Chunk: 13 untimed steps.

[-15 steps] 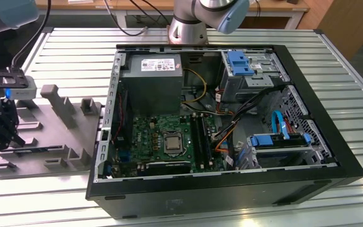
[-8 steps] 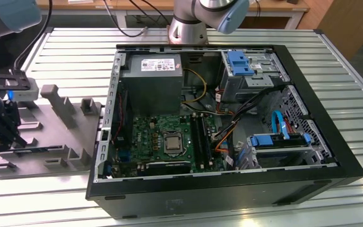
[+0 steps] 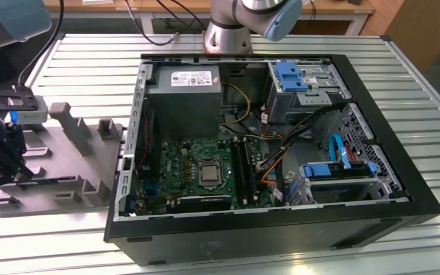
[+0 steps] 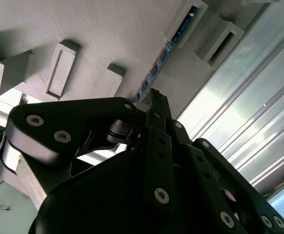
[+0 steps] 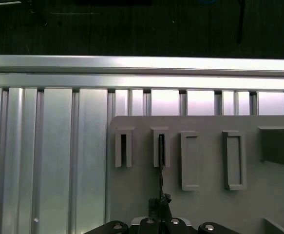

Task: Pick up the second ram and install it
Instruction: 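Pick up the second ram and move it above second insertion slot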

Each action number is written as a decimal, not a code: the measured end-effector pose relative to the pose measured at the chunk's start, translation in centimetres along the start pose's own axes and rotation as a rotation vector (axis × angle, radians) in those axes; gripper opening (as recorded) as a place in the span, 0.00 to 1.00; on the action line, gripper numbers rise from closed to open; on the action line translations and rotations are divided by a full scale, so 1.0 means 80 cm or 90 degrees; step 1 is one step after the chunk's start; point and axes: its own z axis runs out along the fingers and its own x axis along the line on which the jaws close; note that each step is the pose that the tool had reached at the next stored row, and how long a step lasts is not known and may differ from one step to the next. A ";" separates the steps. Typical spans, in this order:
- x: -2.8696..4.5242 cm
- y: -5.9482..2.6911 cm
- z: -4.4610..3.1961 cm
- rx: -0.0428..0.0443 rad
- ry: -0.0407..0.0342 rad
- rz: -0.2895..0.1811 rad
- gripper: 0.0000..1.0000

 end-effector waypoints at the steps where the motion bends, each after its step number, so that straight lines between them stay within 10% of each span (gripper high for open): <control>1: 0.0001 0.000 0.0011 -0.0002 0.0001 0.000 0.11; 13: -0.0029 0.000 0.0026 -0.0001 0.0001 0.000 0.11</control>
